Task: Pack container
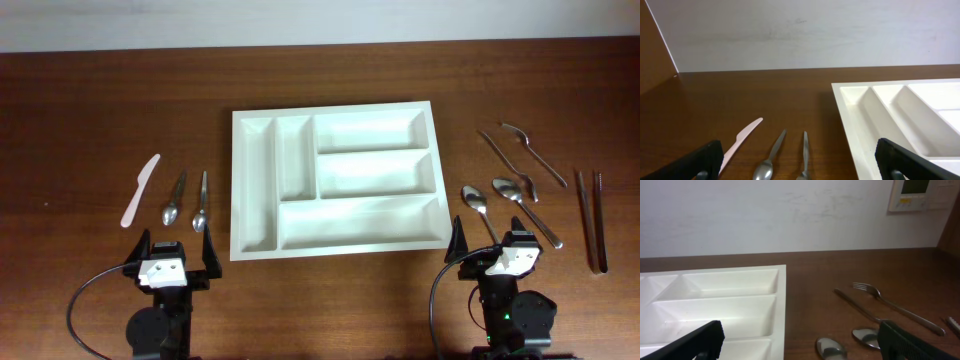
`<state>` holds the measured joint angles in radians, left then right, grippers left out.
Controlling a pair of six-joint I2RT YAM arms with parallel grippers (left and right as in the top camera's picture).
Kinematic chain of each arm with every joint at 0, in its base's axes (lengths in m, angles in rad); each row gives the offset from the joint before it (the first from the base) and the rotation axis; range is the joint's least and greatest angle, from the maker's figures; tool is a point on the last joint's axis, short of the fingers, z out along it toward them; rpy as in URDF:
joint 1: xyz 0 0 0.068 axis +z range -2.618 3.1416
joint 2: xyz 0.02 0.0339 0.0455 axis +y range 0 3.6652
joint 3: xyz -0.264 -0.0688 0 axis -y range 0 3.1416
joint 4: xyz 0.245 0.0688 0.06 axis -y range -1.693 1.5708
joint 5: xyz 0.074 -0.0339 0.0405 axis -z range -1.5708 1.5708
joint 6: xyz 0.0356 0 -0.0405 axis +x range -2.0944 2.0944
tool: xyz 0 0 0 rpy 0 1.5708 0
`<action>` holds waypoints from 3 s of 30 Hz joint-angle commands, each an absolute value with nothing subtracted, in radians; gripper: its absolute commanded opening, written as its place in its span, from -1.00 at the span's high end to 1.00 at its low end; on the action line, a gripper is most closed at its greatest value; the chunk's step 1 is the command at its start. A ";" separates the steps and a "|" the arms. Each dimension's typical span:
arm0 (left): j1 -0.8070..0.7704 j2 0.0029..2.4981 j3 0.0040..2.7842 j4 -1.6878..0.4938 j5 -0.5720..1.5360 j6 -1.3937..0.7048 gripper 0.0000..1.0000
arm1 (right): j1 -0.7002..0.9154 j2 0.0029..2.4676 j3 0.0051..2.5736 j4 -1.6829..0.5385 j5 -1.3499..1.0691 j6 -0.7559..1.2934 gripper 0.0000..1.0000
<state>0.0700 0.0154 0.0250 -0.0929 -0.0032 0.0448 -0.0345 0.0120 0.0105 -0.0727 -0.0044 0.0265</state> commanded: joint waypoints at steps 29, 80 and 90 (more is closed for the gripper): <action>0.075 0.010 0.015 -0.090 0.004 0.060 -0.98 | -0.027 0.006 0.006 -0.078 -0.014 0.030 -0.97; 0.075 0.298 0.461 -0.290 -0.122 0.062 -0.98 | -0.027 0.006 0.006 -0.078 -0.014 0.030 -0.97; 0.075 1.050 1.116 -0.784 -0.087 0.200 -0.98 | -0.027 0.006 0.006 -0.078 -0.014 0.030 -0.97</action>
